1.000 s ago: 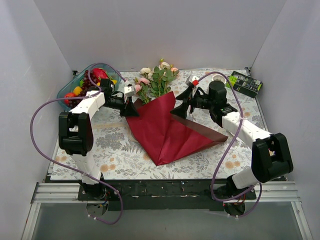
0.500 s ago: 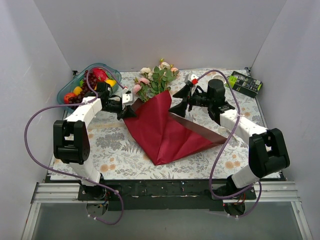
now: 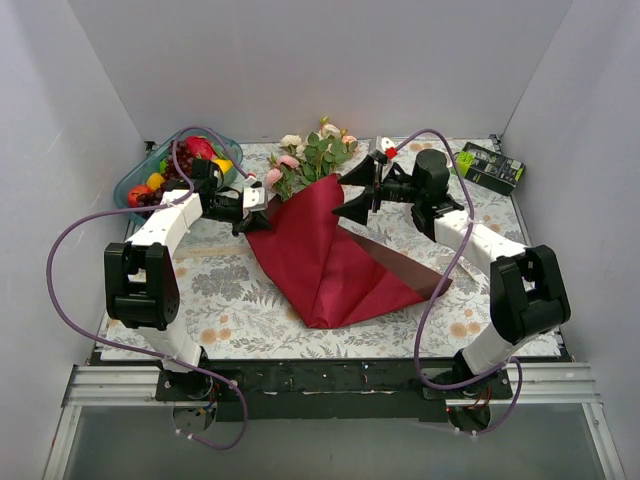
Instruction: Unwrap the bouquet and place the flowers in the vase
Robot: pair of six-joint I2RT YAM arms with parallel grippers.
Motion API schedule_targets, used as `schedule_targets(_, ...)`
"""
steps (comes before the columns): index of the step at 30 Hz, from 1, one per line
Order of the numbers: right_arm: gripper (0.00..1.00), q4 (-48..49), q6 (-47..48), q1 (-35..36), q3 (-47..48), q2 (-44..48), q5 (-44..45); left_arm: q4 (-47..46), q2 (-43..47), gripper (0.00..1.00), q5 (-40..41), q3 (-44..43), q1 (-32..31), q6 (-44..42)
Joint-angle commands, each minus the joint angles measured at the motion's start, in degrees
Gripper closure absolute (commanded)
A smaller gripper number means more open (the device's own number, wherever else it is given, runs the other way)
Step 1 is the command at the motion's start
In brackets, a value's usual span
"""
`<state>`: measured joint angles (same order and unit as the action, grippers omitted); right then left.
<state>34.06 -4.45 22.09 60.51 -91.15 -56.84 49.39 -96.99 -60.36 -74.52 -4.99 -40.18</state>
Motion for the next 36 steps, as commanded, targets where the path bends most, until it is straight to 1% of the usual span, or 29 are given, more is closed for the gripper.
schedule_targets(1,0.02,2.9,0.2,-0.3,3.8,-1.7,-0.6,0.7,3.1,0.98,-0.7,-0.2,0.3,-1.8)
schedule_targets(6,0.02,-1.5,3.9,-0.3,6.5,-3.8,3.9,0.8,3.4,0.98,-0.3,0.3,0.3,-2.4)
schedule_targets(11,0.02,-1.7,4.3,-0.4,8.2,-6.5,6.6,1.0,3.6,0.98,-0.3,0.6,0.3,-2.5)
schedule_targets(14,0.02,-2.2,3.6,-0.3,10.1,-8.6,5.1,1.0,3.5,0.98,-0.2,0.7,0.3,-2.7)
schedule_targets(17,0.02,-4.0,2.4,-0.4,12.0,-11.1,1.7,1.0,3.5,0.98,-0.1,0.9,0.3,-2.8)
schedule_targets(18,0.02,-3.1,1.7,-0.4,12.0,-11.4,-0.7,1.1,3.5,0.98,0.0,1.0,0.3,-2.9)
schedule_targets(20,0.02,-2.8,0.7,-0.3,11.9,-12.0,-1.9,1.1,3.5,0.98,-0.1,1.3,0.4,-3.1)
schedule_targets(27,0.02,-4.3,1.9,-0.6,12.2,-12.6,-1.7,1.0,3.2,0.99,-0.1,1.7,0.4,-3.1)
schedule_targets(32,0.02,-8.9,6.3,-0.7,13.2,-12.4,1.7,1.3,3.3,0.98,-0.2,1.8,0.4,-3.3)
schedule_targets(36,0.02,-9.5,6.6,-0.9,13.6,-12.7,2.0,1.2,3.1,0.98,-0.1,2.1,0.4,-3.5)
